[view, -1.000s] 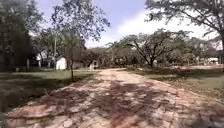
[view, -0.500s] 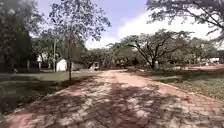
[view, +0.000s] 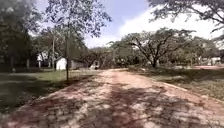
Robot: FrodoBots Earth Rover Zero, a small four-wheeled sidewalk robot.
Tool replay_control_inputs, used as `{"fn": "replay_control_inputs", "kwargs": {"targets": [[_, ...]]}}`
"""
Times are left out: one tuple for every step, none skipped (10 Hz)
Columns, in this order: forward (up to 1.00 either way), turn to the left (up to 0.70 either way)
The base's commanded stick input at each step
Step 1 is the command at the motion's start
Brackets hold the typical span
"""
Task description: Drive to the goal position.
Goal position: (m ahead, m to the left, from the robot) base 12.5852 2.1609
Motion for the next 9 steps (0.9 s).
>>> {"fn": "replay_control_inputs", "kwargs": {"targets": [[0.70, -0.17], [0.70, -0.02], [0.70, -0.19], [0.70, -0.34], [0.70, -0.35], [0.70, -0.35], [0.70, -0.35], [0.70, -0.35], [0.70, -0.35]]}}
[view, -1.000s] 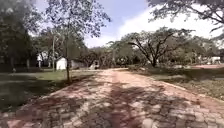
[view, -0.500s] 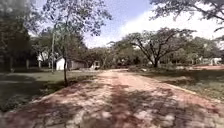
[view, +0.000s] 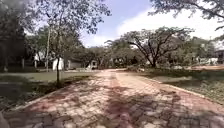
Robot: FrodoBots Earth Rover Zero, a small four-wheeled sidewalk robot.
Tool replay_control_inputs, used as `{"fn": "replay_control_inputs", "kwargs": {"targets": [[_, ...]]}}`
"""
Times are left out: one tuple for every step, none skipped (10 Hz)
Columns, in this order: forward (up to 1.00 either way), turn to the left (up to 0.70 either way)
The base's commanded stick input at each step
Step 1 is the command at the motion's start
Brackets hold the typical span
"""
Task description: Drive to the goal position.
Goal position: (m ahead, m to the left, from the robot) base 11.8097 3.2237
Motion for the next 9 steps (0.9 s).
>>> {"fn": "replay_control_inputs", "kwargs": {"targets": [[0.70, -0.35], [0.70, -0.35], [0.70, -0.29], [0.70, -0.11], [0.70, 0.00], [0.70, 0.00], [0.70, 0.00], [0.70, 0.00], [0.70, 0.00]]}}
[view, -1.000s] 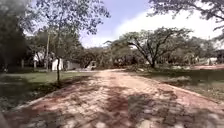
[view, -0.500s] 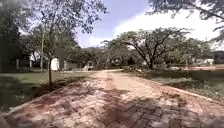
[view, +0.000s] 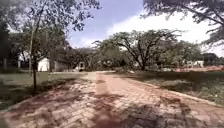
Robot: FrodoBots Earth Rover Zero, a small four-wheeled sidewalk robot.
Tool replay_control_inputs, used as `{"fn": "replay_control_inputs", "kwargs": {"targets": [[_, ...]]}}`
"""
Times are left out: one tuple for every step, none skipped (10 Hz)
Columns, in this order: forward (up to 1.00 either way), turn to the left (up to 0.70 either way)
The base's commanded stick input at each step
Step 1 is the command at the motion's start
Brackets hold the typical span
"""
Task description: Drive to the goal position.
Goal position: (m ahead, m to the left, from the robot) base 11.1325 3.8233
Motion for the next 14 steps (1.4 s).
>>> {"fn": "replay_control_inputs", "kwargs": {"targets": [[0.70, 0.00], [0.70, 0.00], [0.70, 0.00], [0.70, 0.00], [0.70, 0.00], [0.70, 0.00], [0.70, 0.00], [0.70, 0.00], [0.70, 0.00], [0.70, 0.35], [0.70, 0.35], [0.70, 0.16], [0.70, 0.06], [0.70, 0.00]]}}
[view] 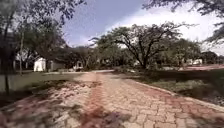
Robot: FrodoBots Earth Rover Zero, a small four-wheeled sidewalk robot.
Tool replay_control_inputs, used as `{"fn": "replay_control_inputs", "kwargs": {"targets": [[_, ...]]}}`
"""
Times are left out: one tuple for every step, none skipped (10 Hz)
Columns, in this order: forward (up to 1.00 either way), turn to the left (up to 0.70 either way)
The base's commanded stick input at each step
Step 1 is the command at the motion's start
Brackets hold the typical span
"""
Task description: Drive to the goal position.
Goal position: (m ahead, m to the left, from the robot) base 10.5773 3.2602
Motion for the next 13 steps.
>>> {"fn": "replay_control_inputs", "kwargs": {"targets": [[0.70, 0.00], [0.70, 0.00], [0.70, 0.00], [0.70, 0.06], [0.70, 0.18], [0.70, 0.32], [0.70, 0.26], [0.70, 0.00], [0.70, 0.00], [0.70, 0.10], [0.70, 0.26], [0.70, 0.28], [0.70, 0.11]]}}
